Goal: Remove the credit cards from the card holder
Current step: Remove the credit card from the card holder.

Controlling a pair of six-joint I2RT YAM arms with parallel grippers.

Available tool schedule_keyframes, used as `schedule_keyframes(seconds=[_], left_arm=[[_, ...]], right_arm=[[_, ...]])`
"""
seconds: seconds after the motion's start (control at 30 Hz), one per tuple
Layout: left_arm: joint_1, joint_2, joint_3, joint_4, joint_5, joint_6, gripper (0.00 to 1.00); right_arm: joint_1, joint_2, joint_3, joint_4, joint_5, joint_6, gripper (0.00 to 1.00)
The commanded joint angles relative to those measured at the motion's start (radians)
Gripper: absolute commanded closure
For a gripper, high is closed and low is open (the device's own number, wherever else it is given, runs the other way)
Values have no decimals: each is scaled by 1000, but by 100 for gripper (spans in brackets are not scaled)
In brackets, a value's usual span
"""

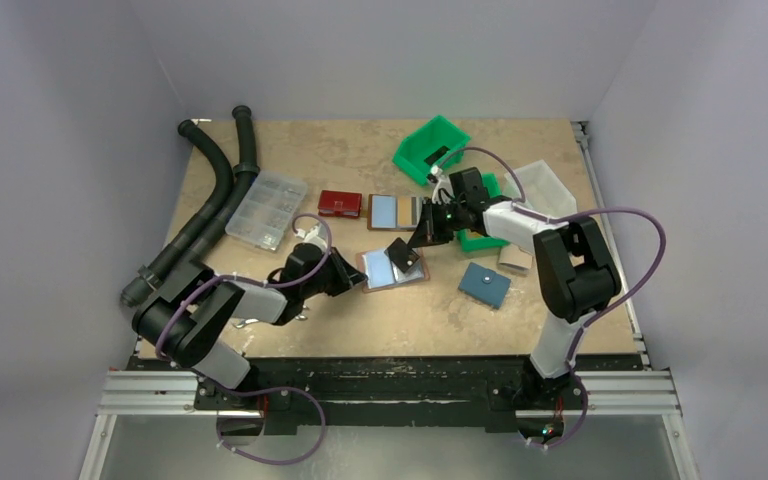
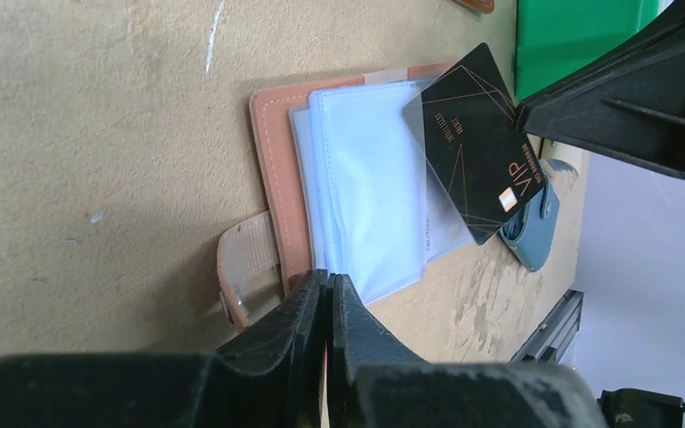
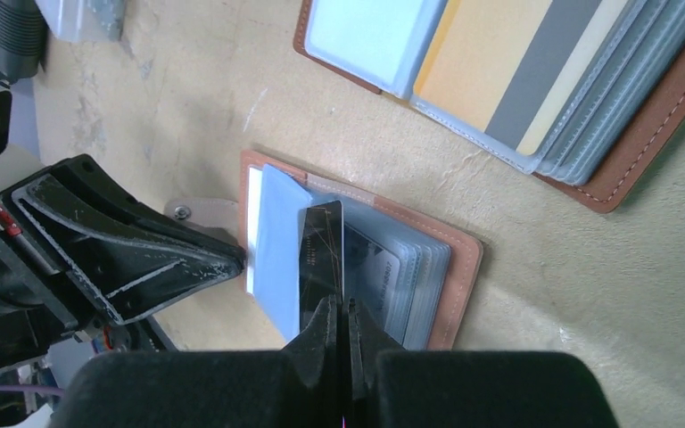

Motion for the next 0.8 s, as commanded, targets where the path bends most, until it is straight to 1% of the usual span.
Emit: schedule_keyframes(seconds=[0.0,0.2,0.27,0.4,0.47,0.57,0.67,0.7,0.77], left_arm=[[15,-82,-7,-56,-20,56,92],[16,-180,-7,-108,-35,83,72],[17,-208,-8,-120,-40,88,67],[16,-243,-16,-121,-44,92,60],[17,-248,-22,-96,-28,88,58],[16,-235,-40,-15,14,80,60],[15,-202,-42,62,62,64,66],[14,-187,-32,68,71,63,68],[10,-156,-2,72,84,64,74]], right_arm=[[-9,-62,41,16,-50,-44,100],[-22,-74,33,33,-110,-41,100],[-24,-78,30,37,-116,-39,100],[-24,-74,26,36,-103,-49,100],[-24,-71,21,41,-103,-68,100],[-24,-66,21,39,-106,-101,100],[-24,-62,23,32,-94,-129,87],[-24,-60,26,26,-84,-140,81],[-25,-57,31,13,-60,-155,75]])
